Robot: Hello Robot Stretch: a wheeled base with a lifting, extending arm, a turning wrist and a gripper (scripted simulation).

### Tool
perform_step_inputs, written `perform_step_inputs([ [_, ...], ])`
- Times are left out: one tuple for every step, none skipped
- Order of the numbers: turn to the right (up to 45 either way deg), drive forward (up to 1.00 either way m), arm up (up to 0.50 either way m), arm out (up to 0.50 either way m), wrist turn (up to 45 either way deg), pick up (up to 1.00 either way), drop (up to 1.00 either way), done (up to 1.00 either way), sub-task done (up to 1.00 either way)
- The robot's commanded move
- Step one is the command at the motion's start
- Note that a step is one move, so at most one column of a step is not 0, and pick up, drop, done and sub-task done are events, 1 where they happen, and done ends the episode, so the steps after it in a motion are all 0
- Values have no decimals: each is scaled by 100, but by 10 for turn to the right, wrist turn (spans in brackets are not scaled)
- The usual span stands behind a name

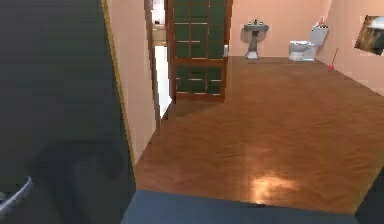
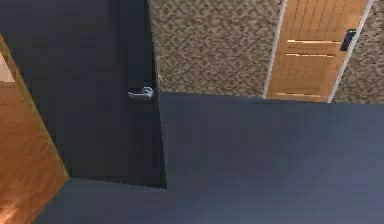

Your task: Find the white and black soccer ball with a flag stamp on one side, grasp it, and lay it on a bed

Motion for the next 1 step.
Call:
perform_step_inputs([
  [0,15,0,0,0,0,0,0,0],
])
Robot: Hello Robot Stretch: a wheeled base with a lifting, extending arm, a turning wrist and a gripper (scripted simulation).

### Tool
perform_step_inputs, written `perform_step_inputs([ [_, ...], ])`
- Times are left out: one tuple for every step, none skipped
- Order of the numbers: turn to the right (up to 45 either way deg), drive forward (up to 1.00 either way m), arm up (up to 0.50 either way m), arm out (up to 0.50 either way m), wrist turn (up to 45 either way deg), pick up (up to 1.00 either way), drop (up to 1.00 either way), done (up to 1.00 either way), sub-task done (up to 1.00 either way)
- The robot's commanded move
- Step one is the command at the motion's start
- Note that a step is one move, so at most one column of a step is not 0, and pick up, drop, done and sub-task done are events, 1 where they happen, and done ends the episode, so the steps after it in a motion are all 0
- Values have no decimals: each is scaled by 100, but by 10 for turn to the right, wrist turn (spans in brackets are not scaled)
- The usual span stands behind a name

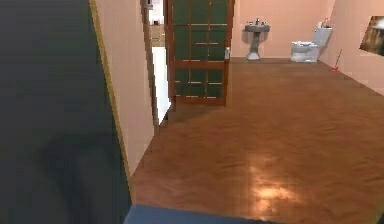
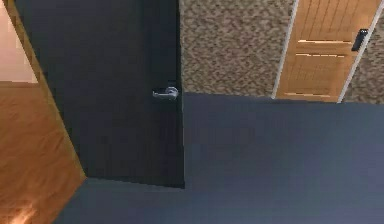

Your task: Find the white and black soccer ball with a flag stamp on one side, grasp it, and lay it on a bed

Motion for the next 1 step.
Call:
perform_step_inputs([
  [90,0,0,0,0,0,0,0,0],
])
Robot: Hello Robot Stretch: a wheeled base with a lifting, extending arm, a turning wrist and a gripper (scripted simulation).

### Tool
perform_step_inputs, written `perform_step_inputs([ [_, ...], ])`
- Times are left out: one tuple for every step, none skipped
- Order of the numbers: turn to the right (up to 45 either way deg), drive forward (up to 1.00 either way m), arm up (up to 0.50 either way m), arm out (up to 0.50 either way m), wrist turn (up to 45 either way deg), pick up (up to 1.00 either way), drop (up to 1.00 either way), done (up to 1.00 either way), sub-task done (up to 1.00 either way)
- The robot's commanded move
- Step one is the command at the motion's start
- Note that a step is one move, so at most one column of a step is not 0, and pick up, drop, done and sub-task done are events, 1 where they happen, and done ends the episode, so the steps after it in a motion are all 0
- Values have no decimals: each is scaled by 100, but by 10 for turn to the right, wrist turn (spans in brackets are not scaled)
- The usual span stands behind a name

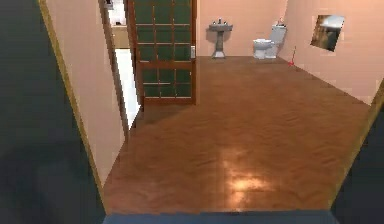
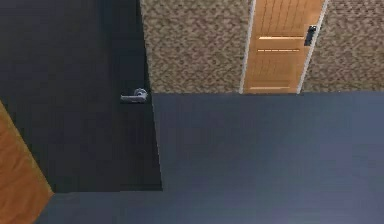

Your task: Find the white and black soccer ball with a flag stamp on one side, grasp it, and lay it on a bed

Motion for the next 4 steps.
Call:
perform_step_inputs([
  [0,100,0,0,0,0,0,0,0],
  [0,100,0,0,0,0,0,0,0],
  [90,0,0,0,0,0,0,0,0],
  [0,20,0,0,0,0,0,0,0],
])
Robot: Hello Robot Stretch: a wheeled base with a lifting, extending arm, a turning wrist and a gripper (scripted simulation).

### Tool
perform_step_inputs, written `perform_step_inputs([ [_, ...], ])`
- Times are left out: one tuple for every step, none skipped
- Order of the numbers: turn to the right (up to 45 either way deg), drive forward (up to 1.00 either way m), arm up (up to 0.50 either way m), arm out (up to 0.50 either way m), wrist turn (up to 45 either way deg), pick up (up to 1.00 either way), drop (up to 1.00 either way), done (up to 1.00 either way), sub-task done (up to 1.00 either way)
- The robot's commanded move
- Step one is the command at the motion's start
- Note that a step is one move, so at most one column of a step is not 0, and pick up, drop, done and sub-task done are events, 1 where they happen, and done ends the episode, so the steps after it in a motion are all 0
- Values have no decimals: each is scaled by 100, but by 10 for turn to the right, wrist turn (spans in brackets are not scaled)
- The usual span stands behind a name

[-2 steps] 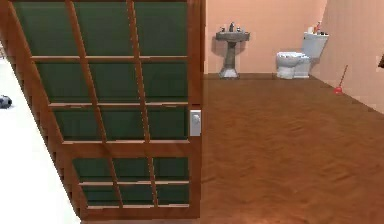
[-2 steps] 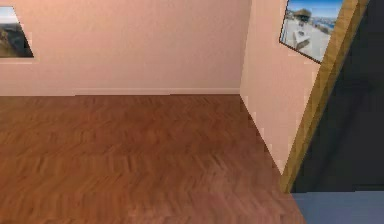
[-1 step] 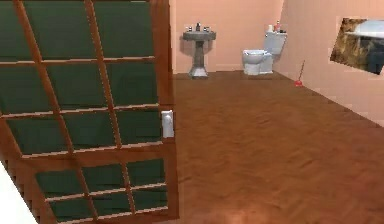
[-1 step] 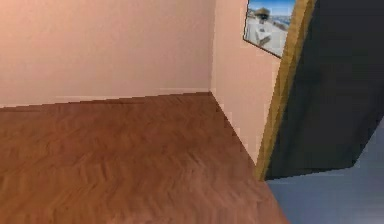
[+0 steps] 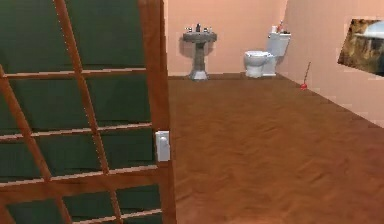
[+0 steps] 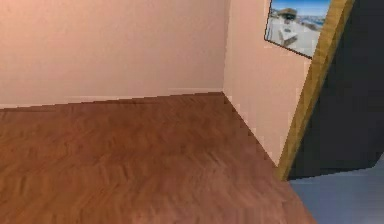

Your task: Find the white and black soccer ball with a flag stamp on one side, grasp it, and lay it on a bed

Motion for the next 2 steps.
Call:
perform_step_inputs([
  [-450,0,0,0,0,0,0,0,0],
  [-390,0,0,0,0,0,0,0,0],
])
